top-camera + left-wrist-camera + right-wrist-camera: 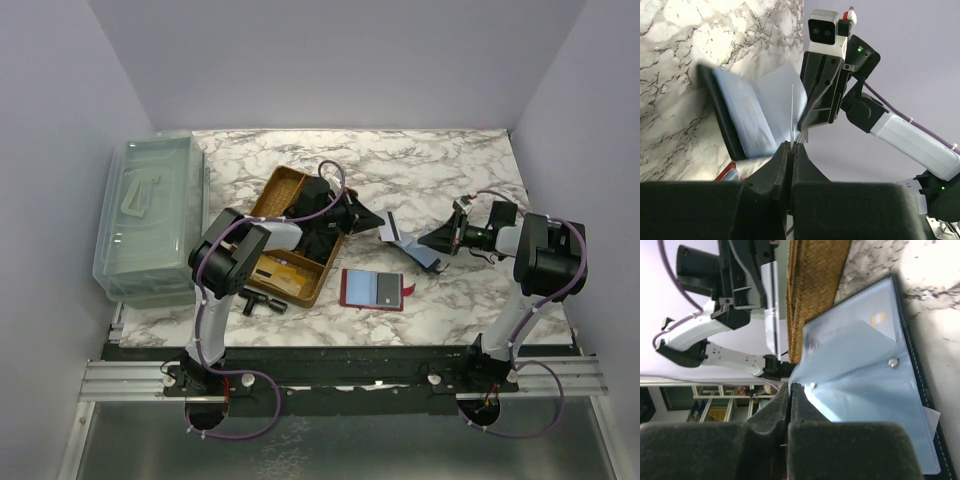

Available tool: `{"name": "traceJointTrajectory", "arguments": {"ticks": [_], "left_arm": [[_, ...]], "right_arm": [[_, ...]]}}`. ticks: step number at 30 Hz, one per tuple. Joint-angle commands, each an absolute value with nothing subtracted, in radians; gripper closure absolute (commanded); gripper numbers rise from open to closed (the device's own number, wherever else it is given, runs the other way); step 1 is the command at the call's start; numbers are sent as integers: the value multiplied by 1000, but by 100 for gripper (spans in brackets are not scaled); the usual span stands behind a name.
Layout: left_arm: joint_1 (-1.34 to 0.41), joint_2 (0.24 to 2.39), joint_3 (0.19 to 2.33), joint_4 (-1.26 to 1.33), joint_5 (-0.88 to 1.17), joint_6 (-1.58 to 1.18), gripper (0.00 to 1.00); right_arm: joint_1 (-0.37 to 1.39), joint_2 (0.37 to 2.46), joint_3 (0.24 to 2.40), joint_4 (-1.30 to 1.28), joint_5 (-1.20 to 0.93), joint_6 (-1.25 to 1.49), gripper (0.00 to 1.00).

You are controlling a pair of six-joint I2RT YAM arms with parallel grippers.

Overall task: Take the credit cards out of the card holder
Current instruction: Remove the credit card from the card holder, then place the credit card in the storage box.

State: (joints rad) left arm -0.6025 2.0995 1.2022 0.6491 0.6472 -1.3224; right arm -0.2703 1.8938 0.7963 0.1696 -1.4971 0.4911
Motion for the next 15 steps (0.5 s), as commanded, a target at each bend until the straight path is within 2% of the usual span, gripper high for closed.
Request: {"name": "traceJointTrajectory", "arguments": {"ticks": [1, 7, 15], "left_arm": [[-578, 2013, 1167, 653, 682, -1281, 100], [-558, 1946, 1184, 442, 685, -1154, 100], [-492, 1856, 1267, -62, 606, -842, 100]], "right_arm": [[-277, 1868, 861, -108, -1345, 231, 98], [-274, 1821, 900, -270, -1278, 25, 95], [-251, 1795, 942, -397, -1168, -146, 92]]}}
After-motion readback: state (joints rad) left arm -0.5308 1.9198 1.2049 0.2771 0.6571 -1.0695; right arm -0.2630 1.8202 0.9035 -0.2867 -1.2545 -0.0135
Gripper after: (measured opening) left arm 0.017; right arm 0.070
